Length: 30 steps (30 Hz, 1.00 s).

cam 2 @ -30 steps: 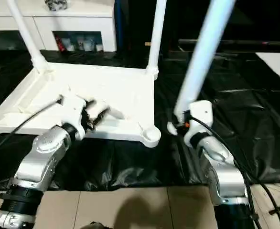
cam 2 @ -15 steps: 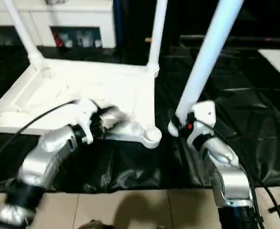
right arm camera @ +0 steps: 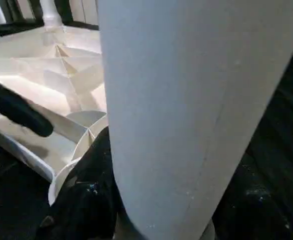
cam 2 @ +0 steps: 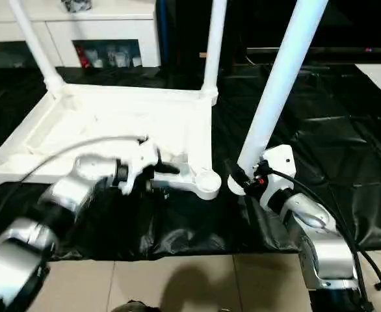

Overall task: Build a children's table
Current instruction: Rotate table base

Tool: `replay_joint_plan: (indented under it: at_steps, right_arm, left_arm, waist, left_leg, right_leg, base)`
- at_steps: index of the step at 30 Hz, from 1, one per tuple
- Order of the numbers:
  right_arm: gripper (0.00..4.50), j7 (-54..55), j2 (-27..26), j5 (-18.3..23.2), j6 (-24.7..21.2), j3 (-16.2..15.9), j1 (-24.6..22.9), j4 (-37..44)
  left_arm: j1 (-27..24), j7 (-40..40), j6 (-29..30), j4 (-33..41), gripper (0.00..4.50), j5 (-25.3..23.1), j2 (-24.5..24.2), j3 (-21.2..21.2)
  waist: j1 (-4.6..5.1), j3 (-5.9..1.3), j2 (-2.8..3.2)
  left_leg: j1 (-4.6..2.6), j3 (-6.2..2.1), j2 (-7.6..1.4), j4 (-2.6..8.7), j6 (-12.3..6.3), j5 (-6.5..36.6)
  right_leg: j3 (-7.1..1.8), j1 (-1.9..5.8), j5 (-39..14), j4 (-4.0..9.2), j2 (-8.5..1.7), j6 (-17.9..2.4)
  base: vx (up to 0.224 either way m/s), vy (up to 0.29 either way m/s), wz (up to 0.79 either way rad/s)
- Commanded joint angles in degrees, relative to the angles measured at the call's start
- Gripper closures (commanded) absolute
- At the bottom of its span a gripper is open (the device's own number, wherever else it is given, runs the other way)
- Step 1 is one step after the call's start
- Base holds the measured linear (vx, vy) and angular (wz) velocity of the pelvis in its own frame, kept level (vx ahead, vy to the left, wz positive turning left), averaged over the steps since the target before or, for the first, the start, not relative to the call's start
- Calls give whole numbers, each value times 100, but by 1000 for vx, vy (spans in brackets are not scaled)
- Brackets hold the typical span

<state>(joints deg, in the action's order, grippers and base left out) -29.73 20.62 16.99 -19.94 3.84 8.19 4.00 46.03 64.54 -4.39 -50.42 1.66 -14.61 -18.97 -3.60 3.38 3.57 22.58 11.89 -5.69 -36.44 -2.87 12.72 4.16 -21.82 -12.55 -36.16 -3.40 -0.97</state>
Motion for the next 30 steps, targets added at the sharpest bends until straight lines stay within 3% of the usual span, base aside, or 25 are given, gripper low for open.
replay_joint_plan:
  at_steps: [1, 3, 7, 12, 17, 25, 26, 30]
  right_arm:
    - [260, -77, 44, 128, -110, 23, -71, 205]
    - [260, -96, 38, 146, -123, 23, -88, 233]
    - [260, -138, 54, 151, -98, 30, -90, 247]
    - [260, -106, 47, 160, -101, 55, -96, 256]
    - [260, -107, 37, 190, -136, 62, -98, 279]
    - [260, -133, 42, 211, -161, 50, -39, 265]
    - [260, -140, 50, 222, -165, 47, -28, 266]
    - [260, -164, 64, 234, -166, 23, 3, 254]
  left_arm:
    - [211, 52, -224, -404, 176, -184, -8, -75]
    - [299, 86, -294, -568, 207, -234, -19, -101]
    - [535, 197, -540, -1110, 221, -428, -17, -135]
    - [663, 249, -673, -1379, 256, -489, -44, -105]
    - [747, 272, -819, -1625, 296, -571, -68, -59]
    - [837, 304, -970, -1895, 340, -665, -54, -19]
    - [865, 312, -991, -1955, 367, -672, -35, 17]
    - [891, 417, -995, -2038, 395, -660, 4, 83]
  waist:
    - [-22, -407, -25]
    - [-13, -406, -17]
    - [3, -400, -2]
    - [-7, -397, 7]
    - [-17, -394, -19]
    - [-12, -393, -15]
    - [-14, -394, -13]
    - [-14, -388, -17]
  left_leg:
    - [-158, -482, -877, 502, -128, 817]
    - [-156, -493, -893, 511, -169, 827]
    - [-168, -487, -894, 523, -143, 967]
    - [-177, -491, -914, 539, -59, 1013]
    - [-160, -481, -899, 523, -149, 938]
    - [-174, -483, -914, 537, -117, 975]
    - [-167, -481, -910, 530, -133, 937]
    - [-173, -483, -917, 542, -128, 994]
  right_leg:
    - [-452, 269, 436, 363, -895, -1657]
    - [-445, 272, 415, 363, -891, -1662]
    - [-446, 256, 273, 384, -882, -1696]
    - [-450, 253, 301, 375, -895, -1732]
    - [-450, 261, 389, 376, -910, -1752]
    - [-455, 245, 293, 378, -913, -1746]
    - [-456, 249, 351, 375, -917, -1750]
    - [-455, 245, 263, 386, -917, -1742]
  base:
    - [0, 0, 0]
    - [0, 0, 0]
    - [0, 0, 0]
    - [0, 0, 0]
    - [0, 0, 0]
    - [0, 0, 0]
    - [0, 0, 0]
    - [0, 0, 0]
